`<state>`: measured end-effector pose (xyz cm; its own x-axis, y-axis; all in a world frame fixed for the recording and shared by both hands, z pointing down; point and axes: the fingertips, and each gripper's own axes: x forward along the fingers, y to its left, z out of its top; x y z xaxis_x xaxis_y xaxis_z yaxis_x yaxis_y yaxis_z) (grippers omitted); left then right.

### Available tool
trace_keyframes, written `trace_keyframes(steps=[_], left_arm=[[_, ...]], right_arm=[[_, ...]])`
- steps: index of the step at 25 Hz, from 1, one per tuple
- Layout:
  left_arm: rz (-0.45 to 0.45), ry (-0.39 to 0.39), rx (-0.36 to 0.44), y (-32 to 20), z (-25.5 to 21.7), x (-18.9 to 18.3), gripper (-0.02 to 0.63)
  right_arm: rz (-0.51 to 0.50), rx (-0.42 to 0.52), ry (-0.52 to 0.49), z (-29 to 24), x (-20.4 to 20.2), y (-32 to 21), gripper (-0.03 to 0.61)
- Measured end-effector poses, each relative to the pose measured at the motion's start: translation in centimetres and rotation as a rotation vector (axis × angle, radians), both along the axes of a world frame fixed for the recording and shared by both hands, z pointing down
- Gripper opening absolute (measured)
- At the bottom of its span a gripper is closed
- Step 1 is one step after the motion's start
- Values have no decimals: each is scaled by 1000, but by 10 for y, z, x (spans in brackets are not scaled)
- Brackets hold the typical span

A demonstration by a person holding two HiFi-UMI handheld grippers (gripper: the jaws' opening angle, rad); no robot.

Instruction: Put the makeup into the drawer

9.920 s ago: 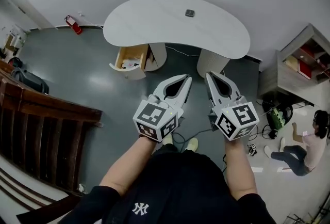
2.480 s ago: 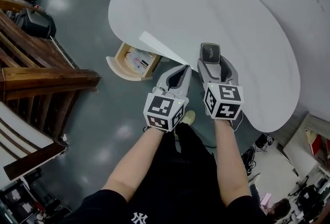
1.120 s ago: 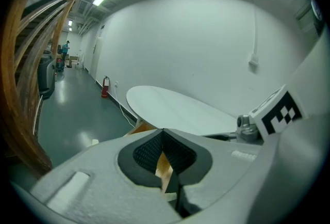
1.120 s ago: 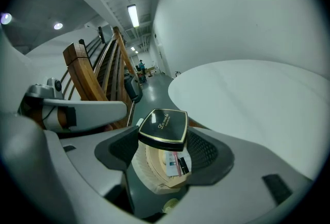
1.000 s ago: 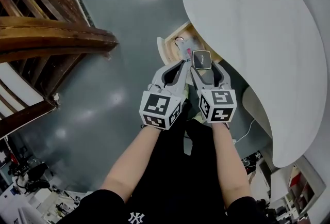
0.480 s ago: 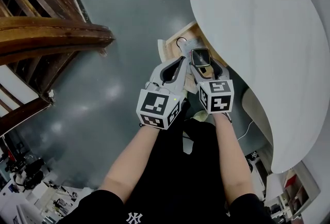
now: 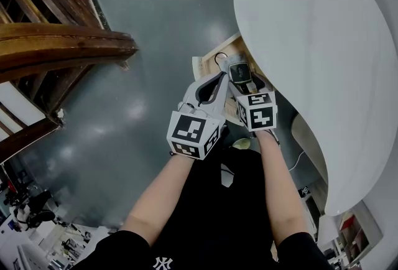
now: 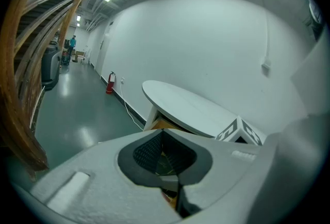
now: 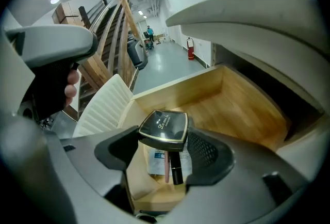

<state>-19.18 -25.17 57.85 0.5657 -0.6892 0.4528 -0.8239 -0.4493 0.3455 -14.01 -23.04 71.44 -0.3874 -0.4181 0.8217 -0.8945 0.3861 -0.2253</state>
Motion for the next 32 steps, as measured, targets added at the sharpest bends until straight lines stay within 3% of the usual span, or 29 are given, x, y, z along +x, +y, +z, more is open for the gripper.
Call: trace_keyframes(steps=[13, 20, 25, 32], left_arm=[[0, -4, -17, -4, 3, -3, 11], [15, -13, -16, 4, -10, 8, 11], [33, -17, -11, 18, -31, 16, 11], [57, -18, 20, 45, -70, 31, 11]], right_arm=[[-11, 1, 75, 7, 1, -2, 294], [0, -24, 60, -5, 11, 16, 184], [20, 39, 30, -48, 11, 28, 40], [50, 170, -24, -130, 20, 47, 15]])
